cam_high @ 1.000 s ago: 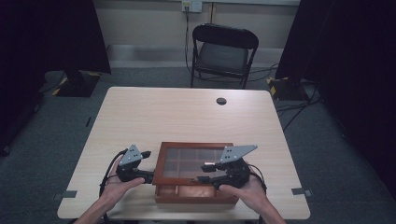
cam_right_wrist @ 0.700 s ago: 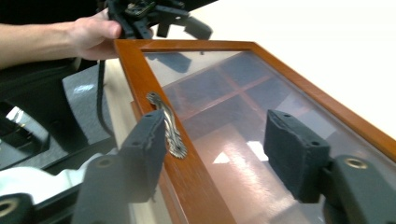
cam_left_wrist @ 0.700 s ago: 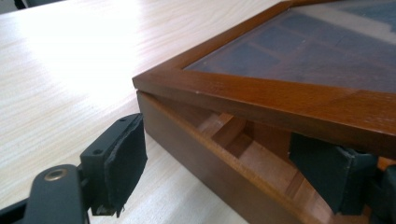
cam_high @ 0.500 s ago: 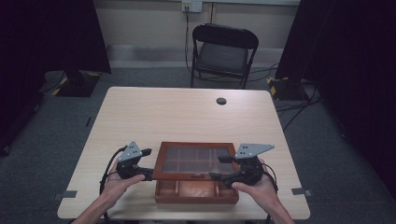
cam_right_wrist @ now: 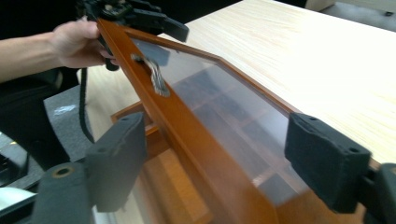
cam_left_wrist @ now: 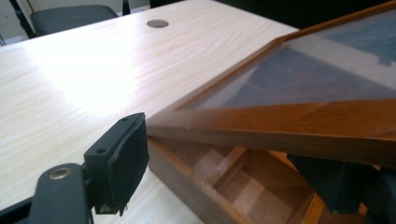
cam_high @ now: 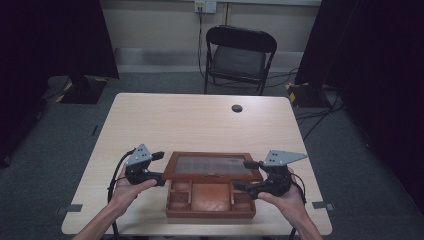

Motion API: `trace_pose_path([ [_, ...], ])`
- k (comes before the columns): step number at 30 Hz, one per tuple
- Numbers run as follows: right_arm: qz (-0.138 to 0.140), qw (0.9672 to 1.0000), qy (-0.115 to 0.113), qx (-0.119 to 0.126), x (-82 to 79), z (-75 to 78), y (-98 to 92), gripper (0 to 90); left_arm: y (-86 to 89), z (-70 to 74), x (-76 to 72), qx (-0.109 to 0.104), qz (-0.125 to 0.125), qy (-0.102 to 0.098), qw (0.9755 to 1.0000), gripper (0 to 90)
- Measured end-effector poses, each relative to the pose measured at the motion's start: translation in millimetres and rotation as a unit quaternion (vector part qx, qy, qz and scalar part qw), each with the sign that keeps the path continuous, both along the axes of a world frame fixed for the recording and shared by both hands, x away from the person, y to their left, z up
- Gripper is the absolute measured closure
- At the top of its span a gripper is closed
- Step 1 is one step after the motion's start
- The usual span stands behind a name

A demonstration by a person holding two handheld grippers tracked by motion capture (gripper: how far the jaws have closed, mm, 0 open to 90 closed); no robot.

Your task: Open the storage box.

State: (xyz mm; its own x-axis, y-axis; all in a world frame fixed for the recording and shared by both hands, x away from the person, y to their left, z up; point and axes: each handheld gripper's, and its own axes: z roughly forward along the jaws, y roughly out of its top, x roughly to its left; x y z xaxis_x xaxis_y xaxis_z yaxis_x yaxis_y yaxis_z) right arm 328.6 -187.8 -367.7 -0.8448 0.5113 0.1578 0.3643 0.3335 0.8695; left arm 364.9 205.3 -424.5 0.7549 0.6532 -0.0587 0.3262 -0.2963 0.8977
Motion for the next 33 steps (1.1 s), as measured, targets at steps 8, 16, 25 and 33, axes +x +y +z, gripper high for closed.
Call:
trace_pose_path([
  [8,-0.023,0.9997,-0.008,-0.007,7.9,-5.7,-9.6,18.1,-4.2,6.9,4.9,-0.003,-0.008,-0.002,1.0000,19.2],
  [16,-0.038,0.9992,-0.011,-0.005,18.8,-8.5,-11.5,21.4,-4.4,6.9,7.8,-0.011,-0.004,0.002,0.9999,19.4],
  [25,-0.059,0.9979,-0.021,0.015,30.3,-11.8,-17.2,25.3,-5.5,13.5,13.7,-0.016,0.000,0.003,0.9999,22.3],
  [33,-0.060,0.9977,-0.010,0.029,43.7,-13.5,-19.6,35.8,-6.4,14.7,19.9,-0.025,0.002,0.006,0.9997,24.8],
])
